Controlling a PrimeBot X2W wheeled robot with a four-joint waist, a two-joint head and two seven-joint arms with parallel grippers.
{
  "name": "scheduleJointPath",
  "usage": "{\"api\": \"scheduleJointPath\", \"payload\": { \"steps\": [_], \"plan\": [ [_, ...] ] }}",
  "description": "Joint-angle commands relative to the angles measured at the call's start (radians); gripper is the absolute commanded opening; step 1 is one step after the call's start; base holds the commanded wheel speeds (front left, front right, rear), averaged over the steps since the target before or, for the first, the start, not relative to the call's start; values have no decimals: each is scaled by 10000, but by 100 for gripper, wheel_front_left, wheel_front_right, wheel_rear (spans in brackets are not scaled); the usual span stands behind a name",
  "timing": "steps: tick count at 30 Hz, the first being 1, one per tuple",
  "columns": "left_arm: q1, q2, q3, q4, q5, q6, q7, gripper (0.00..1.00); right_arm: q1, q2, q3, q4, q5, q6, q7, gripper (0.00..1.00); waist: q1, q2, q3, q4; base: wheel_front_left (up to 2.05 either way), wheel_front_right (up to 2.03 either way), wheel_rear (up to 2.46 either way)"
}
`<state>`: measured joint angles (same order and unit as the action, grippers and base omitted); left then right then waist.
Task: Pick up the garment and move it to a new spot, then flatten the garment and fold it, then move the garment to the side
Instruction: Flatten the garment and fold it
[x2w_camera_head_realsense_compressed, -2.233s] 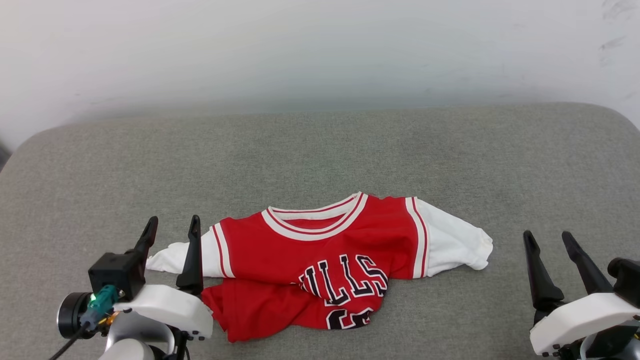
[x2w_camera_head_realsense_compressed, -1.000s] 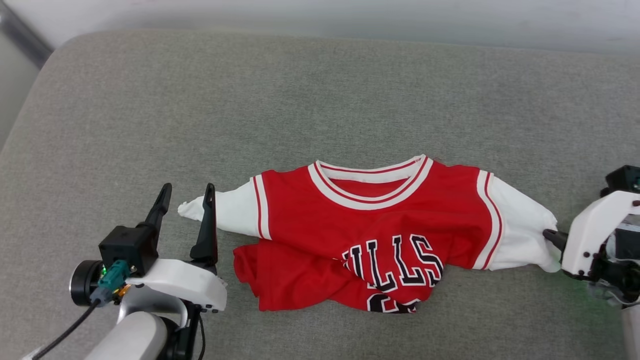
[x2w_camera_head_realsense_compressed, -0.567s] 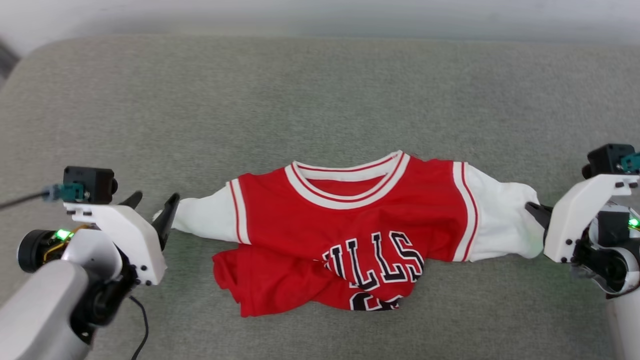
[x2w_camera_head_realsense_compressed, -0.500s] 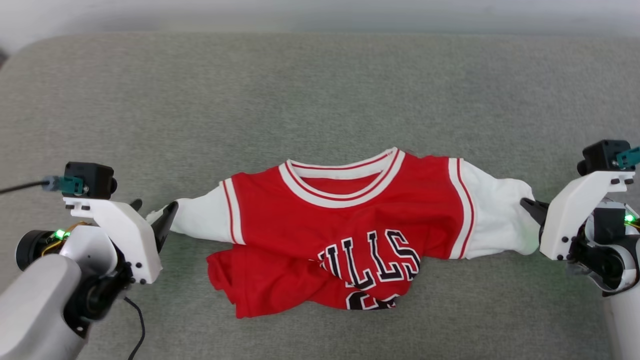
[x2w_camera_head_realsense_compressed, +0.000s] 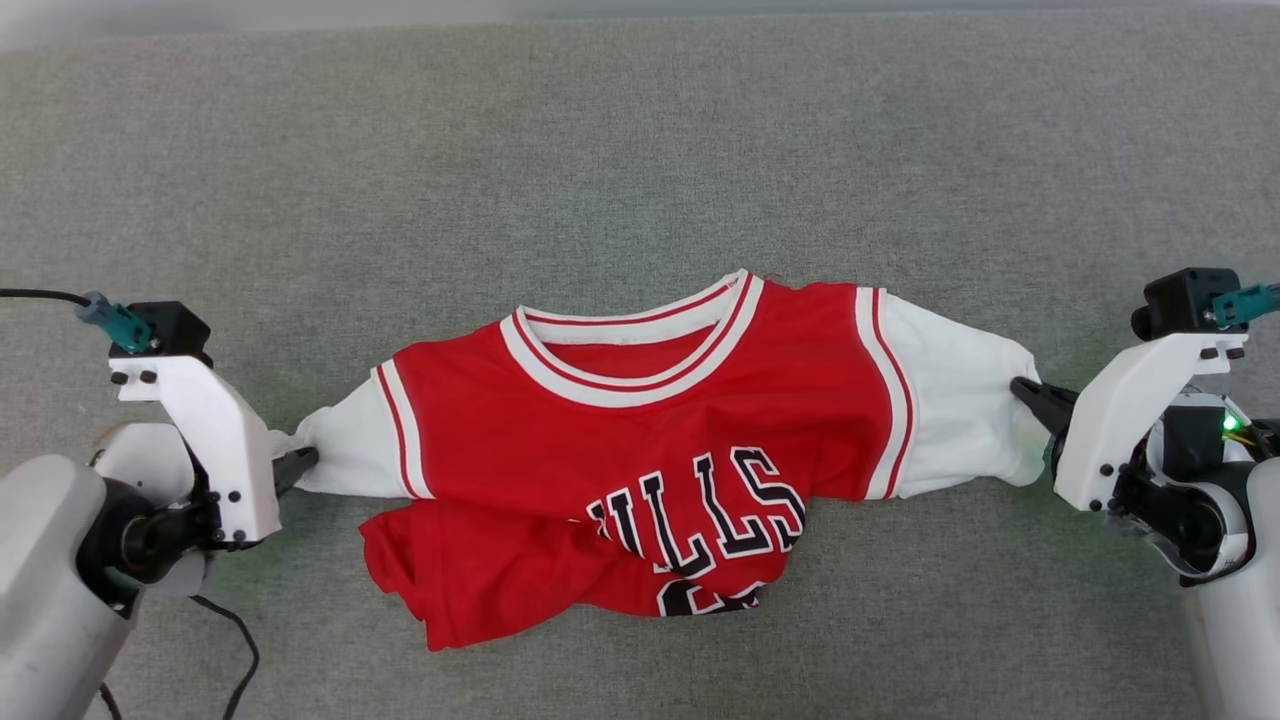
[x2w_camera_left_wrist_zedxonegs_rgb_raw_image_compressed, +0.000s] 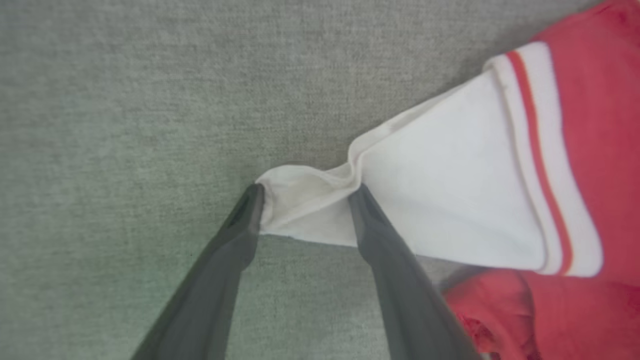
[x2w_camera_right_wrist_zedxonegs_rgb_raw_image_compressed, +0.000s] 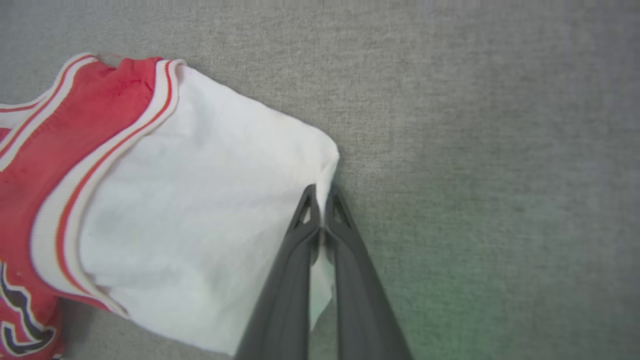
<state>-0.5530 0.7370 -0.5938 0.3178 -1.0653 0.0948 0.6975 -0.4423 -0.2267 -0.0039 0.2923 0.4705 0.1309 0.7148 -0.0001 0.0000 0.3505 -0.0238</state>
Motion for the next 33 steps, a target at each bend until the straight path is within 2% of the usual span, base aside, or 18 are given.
{"api": "scheduleJointPath", "payload": {
  "steps": [1,5,8,12,19,26,33],
  "plan": [
    [732,-765,-662,391,-152,-198,283,0,-181,-87,44,29,94,-3,-107,0,1,0,-37,16,0,0,0],
    [486,-914,-437,433,-135,-404,-241,0,-231,-192,115,-10,143,-3,-318,0,1,0,-225,73,0,0,0],
    [-102,-913,-34,415,269,-469,-1319,0,-288,-438,238,-18,42,-3,-789,0,1,0,-660,177,0,0,0],
    [-545,-767,190,352,737,-337,-2138,0,-423,-621,248,87,-151,-3,-1248,0,1,0,-1083,244,0,0,0],
    [-1673,-1115,467,598,1335,31,-3097,0,-1121,-959,405,853,-623,-5,-1572,0,1,0,-2114,268,0,0,0],
    [-3382,-1674,523,1747,2059,382,-3913,0,-2944,-1287,720,1996,-1096,-7,-2249,0,1,0,-2413,-39,0,0,0],
    [-5566,-1904,673,2868,2733,457,-4709,0,-5666,-1320,991,3083,-1599,-10,-3529,0,1,0,-1473,-488,0,0,0]
  ]
}}
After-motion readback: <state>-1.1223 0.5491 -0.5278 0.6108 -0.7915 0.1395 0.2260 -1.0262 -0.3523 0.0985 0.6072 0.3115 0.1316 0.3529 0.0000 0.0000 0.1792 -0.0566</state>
